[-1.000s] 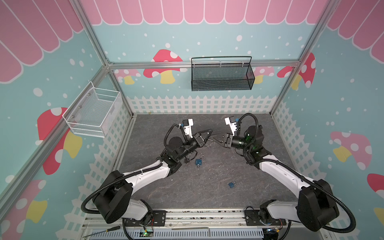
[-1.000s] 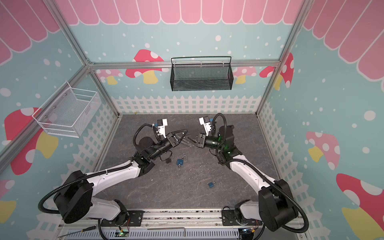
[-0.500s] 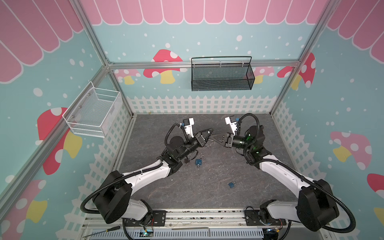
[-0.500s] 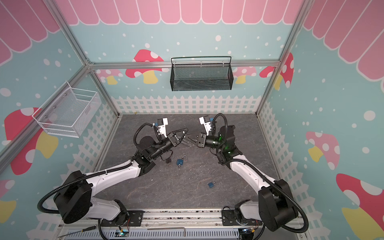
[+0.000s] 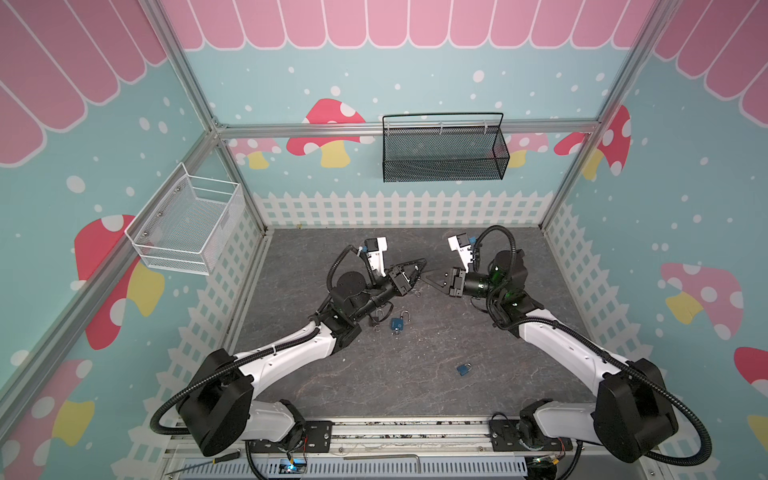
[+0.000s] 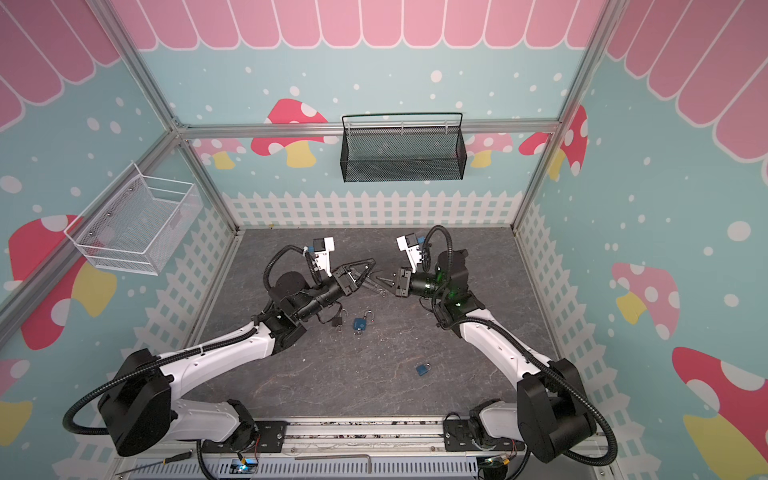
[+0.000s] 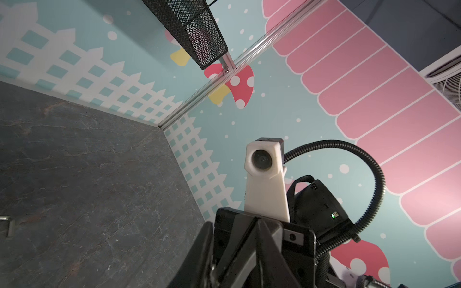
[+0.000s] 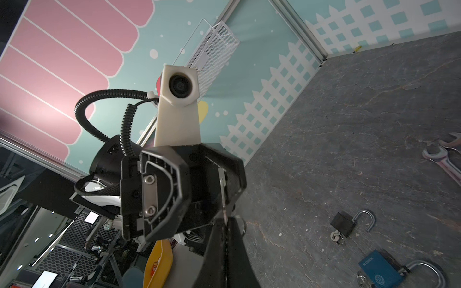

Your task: Unlock with the key

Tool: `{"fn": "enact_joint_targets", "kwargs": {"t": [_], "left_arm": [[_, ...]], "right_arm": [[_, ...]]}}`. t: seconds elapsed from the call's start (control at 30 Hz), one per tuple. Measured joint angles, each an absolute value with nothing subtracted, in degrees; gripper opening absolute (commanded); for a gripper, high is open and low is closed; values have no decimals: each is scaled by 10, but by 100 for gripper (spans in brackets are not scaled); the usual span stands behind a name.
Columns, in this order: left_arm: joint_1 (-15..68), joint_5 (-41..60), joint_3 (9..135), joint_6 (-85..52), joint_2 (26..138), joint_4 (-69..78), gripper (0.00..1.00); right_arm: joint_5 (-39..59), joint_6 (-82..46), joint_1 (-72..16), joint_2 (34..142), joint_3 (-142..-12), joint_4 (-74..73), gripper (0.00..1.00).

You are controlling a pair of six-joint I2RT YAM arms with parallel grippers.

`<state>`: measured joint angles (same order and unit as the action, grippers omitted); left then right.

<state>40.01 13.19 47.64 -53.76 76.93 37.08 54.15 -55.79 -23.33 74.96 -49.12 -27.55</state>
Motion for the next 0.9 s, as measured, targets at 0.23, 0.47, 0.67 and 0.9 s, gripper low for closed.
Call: {"fn": "enact_joint_targets", "kwargs": {"t": [0.23,0.47,0.67,0.9], "left_arm": [[363,162,476,-535,733,312,32],[361,199,477,-525,733,276,23],[360,221,482,-521,738,275,16],[360,232,482,-520,743,263,11]], "right_arm": [[575,-494,-233,751,-527,-191,0],[597,-469,-233,763,-545,-154,0],[602,-463,-233,771,-552,-140,0],[601,-461,-233,771,-555,-132,0]]}}
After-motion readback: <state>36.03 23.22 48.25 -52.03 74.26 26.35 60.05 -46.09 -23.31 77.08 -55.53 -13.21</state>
